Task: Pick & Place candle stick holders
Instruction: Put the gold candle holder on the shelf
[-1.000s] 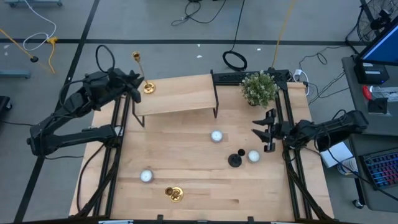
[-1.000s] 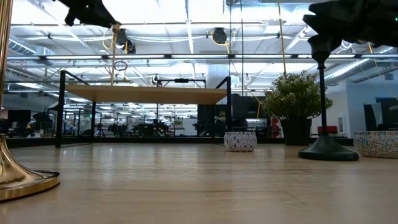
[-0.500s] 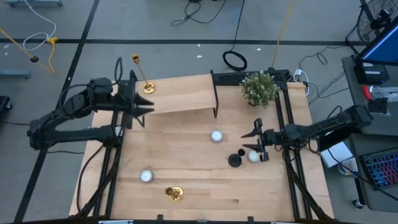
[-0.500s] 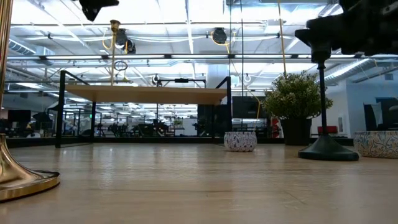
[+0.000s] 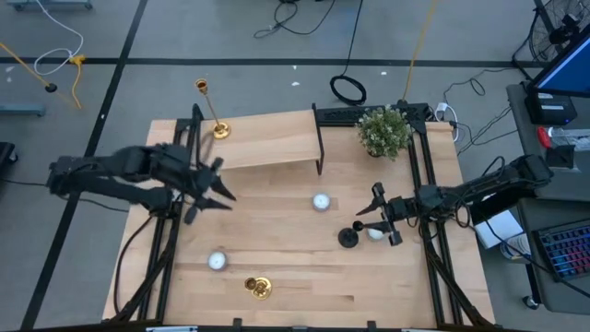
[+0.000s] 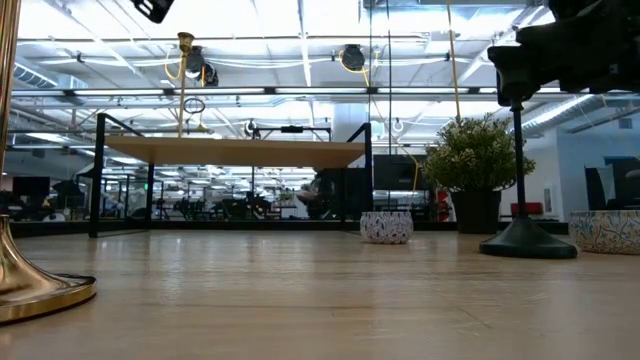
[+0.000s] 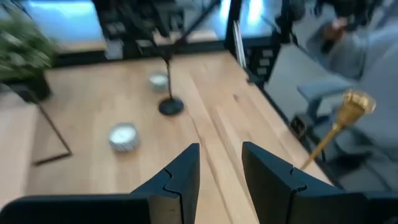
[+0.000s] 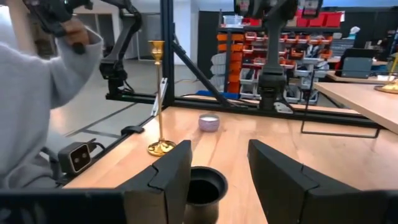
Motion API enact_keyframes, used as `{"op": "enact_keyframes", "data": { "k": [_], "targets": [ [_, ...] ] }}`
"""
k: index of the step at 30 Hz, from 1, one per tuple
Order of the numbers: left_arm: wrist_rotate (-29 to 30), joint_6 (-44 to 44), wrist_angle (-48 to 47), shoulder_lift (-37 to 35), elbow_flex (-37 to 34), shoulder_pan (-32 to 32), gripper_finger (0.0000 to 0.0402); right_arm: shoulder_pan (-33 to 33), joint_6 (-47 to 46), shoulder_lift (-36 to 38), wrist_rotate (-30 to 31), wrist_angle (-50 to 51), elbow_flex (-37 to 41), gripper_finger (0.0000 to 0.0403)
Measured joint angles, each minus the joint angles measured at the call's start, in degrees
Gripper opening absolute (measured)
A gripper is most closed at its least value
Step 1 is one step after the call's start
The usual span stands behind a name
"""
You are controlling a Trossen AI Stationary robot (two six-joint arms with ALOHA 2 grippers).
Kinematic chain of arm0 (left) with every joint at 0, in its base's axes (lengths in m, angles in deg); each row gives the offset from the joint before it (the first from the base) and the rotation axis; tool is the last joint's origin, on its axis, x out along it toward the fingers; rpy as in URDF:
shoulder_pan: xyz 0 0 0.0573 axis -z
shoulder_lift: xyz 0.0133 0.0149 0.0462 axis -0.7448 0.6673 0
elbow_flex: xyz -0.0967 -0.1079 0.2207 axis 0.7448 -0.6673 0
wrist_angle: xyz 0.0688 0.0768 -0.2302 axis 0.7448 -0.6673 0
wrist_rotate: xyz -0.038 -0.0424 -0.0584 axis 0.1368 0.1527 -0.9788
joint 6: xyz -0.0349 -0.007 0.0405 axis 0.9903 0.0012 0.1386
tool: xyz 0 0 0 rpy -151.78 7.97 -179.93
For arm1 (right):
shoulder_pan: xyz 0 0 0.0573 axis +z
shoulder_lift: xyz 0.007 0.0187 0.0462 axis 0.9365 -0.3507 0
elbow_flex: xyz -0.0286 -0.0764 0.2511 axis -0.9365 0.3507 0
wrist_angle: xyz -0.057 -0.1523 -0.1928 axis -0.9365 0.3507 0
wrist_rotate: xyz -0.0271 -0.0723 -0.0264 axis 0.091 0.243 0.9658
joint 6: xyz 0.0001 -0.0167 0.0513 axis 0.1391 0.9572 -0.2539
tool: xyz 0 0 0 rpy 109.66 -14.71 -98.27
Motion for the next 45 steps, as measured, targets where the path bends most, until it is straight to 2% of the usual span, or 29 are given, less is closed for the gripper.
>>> {"op": "enact_keyframes", "data": {
  "k": [3,12,21,32,39,45],
  "targets": [
    [2.1,0.0,2.5,1.9,-2.6,3.9,0.0127,0.0,0.0,0.0,0.0,0.0,0.0,0.0155],
    [2.3,1.4,14.5,8.8,-9.9,13.6,0.0127,0.0,0.5,0.0,0.1,0.0,-0.1,0.0155],
    [2.3,0.7,24.8,17.5,-10.9,21.2,0.0127,0.0,0.6,0.0,0.2,0.0,-0.1,0.0155],
    [3.7,0.8,38.6,28.4,-10.9,25.8,0.0127,0.0,0.7,0.0,0.2,0.0,-0.1,0.0155],
    [3.8,1.1,40.2,31.2,-10.9,28.4,0.0127,0.0,1.0,0.0,0.2,0.1,-0.1,0.0155],
    [3.8,1.8,47.5,32.5,-10.9,29.4,0.0127,0.0,2.1,0.0,0.2,0.1,-0.1,0.0155]
  ]
}}
